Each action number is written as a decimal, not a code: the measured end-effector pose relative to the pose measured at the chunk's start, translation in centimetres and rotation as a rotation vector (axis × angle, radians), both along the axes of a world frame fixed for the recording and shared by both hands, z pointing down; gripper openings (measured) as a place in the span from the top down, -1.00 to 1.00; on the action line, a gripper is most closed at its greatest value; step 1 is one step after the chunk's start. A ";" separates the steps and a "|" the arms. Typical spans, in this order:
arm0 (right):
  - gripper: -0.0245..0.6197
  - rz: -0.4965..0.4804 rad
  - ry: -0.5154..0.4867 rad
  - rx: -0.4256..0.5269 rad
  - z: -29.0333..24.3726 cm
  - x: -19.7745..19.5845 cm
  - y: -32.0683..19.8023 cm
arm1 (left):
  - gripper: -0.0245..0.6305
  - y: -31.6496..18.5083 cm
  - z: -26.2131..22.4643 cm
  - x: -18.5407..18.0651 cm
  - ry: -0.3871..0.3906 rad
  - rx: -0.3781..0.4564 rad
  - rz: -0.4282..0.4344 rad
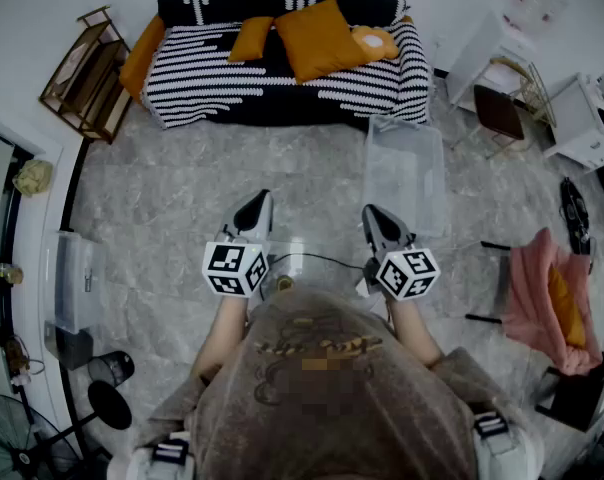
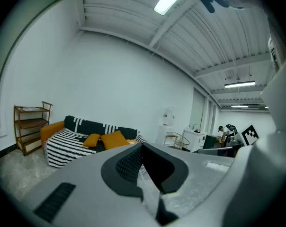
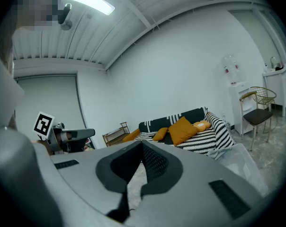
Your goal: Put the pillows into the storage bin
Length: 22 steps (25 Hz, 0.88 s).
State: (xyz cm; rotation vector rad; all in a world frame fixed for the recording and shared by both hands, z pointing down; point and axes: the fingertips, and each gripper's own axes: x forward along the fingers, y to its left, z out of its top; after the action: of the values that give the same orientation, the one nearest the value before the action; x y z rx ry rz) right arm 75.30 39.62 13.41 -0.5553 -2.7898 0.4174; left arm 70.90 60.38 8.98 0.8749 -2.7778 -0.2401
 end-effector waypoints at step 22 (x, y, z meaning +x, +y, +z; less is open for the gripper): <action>0.92 0.104 -0.016 0.075 2.7 -3.5 2.0 | 0.91 2.9 1.6 -3.4 -0.008 -0.012 0.080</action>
State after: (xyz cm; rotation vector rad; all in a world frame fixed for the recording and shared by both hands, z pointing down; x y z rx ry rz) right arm 71.79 41.59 16.09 -0.4003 -2.8449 0.3292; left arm 67.46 63.25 10.54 0.9840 -2.7410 -0.2067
